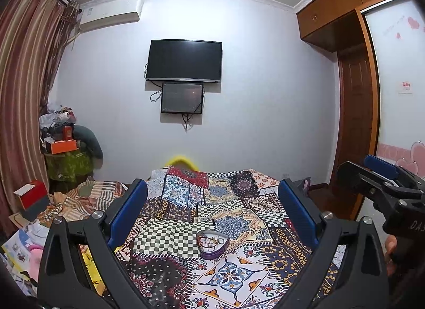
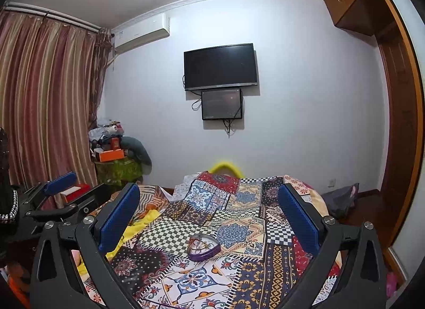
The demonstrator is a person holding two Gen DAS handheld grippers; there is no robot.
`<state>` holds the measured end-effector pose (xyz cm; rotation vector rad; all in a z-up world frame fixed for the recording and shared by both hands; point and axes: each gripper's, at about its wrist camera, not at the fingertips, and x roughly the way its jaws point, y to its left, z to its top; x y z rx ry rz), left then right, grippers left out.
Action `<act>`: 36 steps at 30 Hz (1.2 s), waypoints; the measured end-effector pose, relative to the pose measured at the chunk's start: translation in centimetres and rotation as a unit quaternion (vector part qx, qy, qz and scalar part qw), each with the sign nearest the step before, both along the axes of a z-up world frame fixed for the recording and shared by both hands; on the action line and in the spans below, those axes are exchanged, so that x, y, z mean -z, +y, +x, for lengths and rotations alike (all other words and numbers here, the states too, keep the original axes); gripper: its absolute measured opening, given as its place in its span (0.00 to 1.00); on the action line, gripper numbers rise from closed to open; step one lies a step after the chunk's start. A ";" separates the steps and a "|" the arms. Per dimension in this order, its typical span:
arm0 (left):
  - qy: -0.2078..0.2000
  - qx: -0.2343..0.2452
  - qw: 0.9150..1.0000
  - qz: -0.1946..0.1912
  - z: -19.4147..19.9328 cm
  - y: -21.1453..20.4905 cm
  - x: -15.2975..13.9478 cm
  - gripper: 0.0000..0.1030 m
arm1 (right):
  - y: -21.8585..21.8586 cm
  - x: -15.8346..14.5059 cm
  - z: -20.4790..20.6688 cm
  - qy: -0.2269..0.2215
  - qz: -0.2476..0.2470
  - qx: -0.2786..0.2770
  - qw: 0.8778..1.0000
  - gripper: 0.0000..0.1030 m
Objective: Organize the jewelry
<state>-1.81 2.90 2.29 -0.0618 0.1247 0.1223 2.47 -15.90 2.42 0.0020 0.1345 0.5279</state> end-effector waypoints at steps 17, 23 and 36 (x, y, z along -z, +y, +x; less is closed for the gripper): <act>0.004 0.012 1.000 0.000 0.1 -0.2 0.3 0.96 | -0.1 -0.1 0.2 0.002 -0.002 0.003 1.000 1.00; 0.011 0.022 1.000 -0.001 0.4 -0.2 0.6 0.96 | -0.1 0.0 0.2 0.004 -0.002 0.003 1.000 1.00; 0.018 0.028 0.999 -0.012 0.8 0.1 0.8 0.96 | -0.1 0.2 0.5 0.009 -0.004 0.004 1.000 1.00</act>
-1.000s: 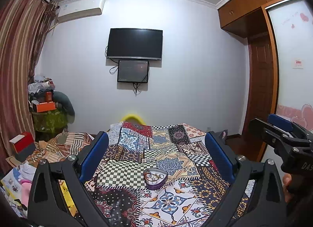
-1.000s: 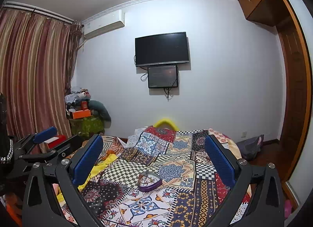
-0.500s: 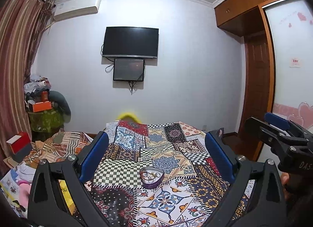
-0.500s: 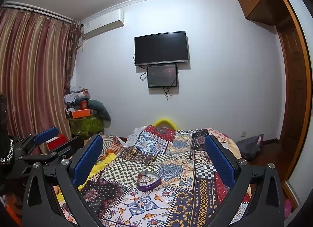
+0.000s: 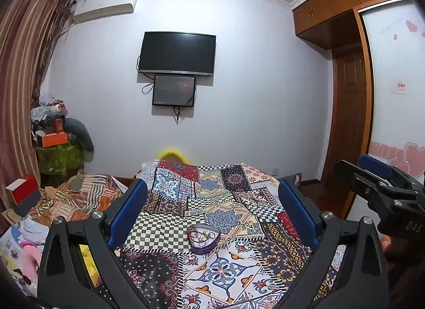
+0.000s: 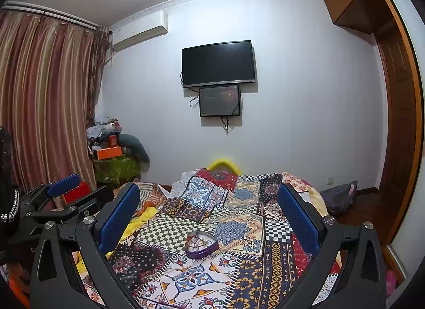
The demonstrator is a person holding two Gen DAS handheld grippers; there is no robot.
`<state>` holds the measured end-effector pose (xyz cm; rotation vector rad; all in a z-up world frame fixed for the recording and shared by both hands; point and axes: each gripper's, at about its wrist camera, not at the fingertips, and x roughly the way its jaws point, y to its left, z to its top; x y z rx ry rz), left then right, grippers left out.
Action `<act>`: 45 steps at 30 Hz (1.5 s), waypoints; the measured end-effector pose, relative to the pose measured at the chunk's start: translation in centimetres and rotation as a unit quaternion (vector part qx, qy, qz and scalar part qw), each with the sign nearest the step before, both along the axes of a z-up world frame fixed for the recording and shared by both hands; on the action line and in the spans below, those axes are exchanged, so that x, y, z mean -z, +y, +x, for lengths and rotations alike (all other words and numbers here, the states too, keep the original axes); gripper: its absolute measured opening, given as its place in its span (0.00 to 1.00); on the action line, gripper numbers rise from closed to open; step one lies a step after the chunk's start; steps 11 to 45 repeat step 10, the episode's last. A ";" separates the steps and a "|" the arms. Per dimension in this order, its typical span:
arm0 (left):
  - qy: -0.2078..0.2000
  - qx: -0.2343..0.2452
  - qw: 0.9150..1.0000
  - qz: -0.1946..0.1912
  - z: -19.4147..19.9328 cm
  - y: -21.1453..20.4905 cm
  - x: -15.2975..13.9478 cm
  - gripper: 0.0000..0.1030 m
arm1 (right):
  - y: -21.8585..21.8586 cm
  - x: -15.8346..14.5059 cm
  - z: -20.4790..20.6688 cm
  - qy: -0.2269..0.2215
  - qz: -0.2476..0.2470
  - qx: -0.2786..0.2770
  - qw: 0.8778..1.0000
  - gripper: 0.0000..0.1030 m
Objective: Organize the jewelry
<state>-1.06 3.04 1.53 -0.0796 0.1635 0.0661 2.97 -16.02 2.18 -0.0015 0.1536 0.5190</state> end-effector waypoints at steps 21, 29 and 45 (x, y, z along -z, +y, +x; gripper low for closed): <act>0.004 0.002 1.000 0.008 0.8 -0.2 0.6 0.96 | 0.2 0.3 0.7 0.007 0.000 -0.001 1.000 1.00; 0.004 0.002 1.000 0.008 0.8 -0.2 0.6 0.96 | 0.2 0.3 0.7 0.007 0.000 -0.001 1.000 1.00; 0.004 0.002 1.000 0.008 0.8 -0.2 0.6 0.96 | 0.2 0.3 0.7 0.007 0.000 -0.001 1.000 1.00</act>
